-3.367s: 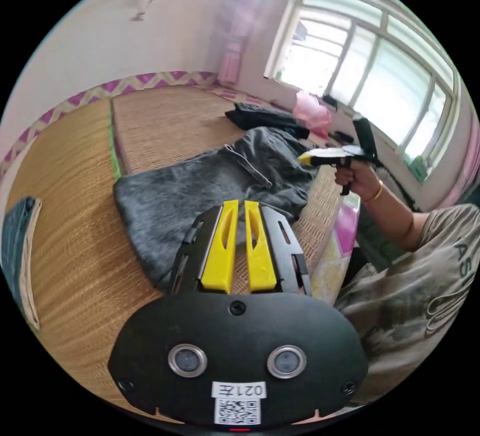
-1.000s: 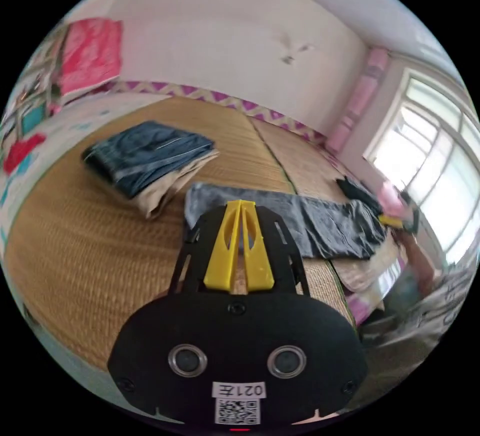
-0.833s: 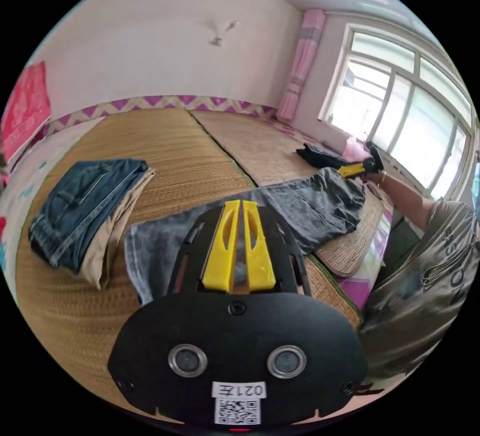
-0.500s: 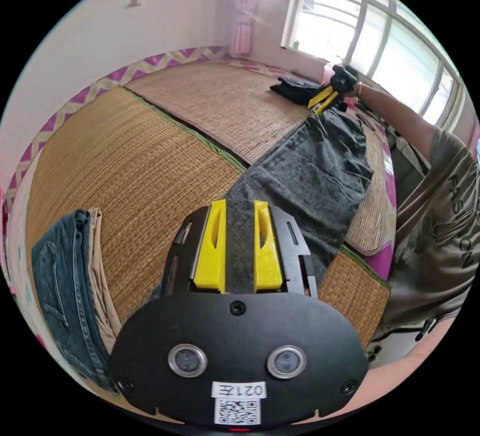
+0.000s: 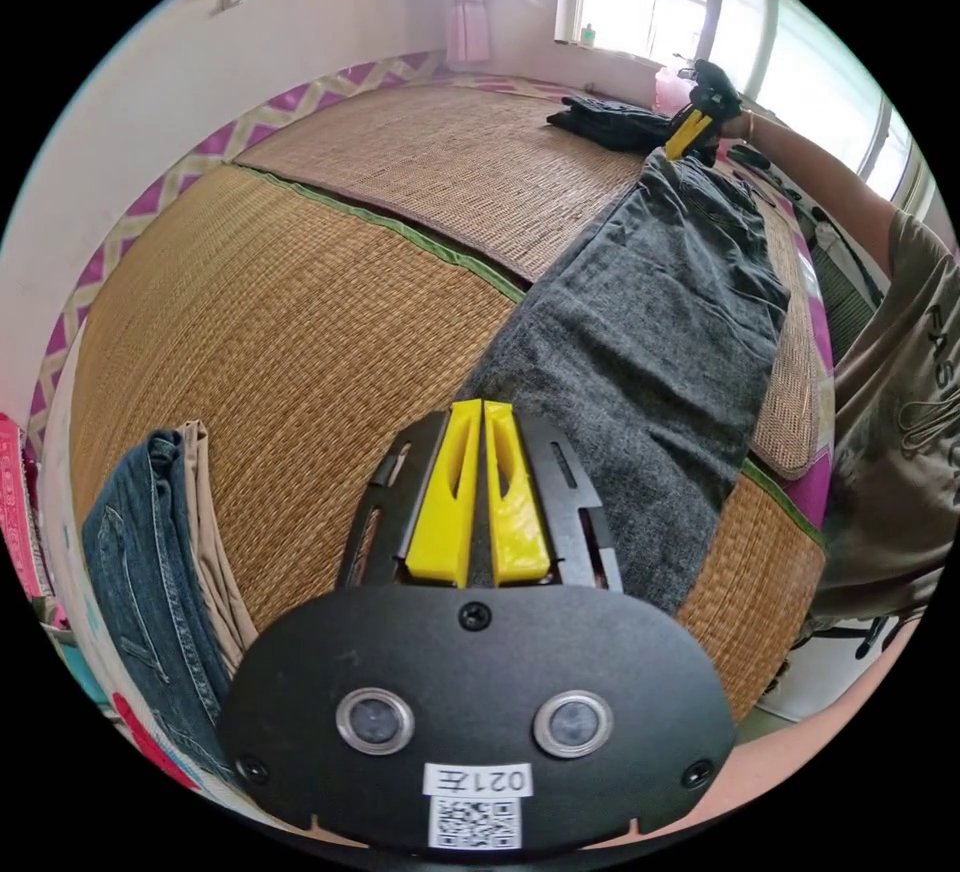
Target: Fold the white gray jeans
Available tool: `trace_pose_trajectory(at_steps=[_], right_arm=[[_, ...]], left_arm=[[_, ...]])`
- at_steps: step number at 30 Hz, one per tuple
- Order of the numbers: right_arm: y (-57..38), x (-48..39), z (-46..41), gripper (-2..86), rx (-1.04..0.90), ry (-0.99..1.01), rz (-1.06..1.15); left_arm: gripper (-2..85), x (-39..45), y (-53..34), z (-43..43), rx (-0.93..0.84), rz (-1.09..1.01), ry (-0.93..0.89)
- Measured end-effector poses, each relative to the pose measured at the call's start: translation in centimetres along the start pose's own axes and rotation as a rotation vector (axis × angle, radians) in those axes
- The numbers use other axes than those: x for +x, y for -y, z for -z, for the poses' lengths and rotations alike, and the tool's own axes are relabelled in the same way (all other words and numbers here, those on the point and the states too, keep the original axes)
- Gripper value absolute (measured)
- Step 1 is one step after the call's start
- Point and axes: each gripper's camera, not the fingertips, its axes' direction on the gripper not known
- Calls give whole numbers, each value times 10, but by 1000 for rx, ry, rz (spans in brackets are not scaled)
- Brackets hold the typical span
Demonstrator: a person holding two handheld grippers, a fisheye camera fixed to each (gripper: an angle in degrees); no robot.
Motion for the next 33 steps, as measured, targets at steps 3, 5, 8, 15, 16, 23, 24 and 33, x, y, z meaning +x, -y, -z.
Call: trace_pose_trajectory(at_steps=[3, 5, 8, 15, 16, 23, 24, 33], right_arm=[[-2, 14, -1, 42, -17, -116, -37], [2, 22, -10, 61, -81, -124, -21], [11, 35, -32, 76, -178, -89, 7], [10, 46, -56, 10, -199, -20, 40], [4, 42, -52, 4, -170, -29, 51], [-45, -6, -27, -7, -23, -41, 101], [-55, -20, -22, -7, -3, -52, 111], [-174, -236, 26, -8, 257, -200, 158]], left_arm=[[17, 4, 7, 7, 13, 0, -5], [44, 5, 12, 12, 21, 0, -15], [72, 5, 26, 9, -32, -4, -72], [1, 14, 37, 13, -66, -45, -23], [-2, 14, 36, 16, -55, -43, -20], [-9, 34, 5, 65, 79, -67, -4], [-10, 41, -2, 79, 106, -74, 5], [-10, 175, -125, 228, 385, -148, 40]])
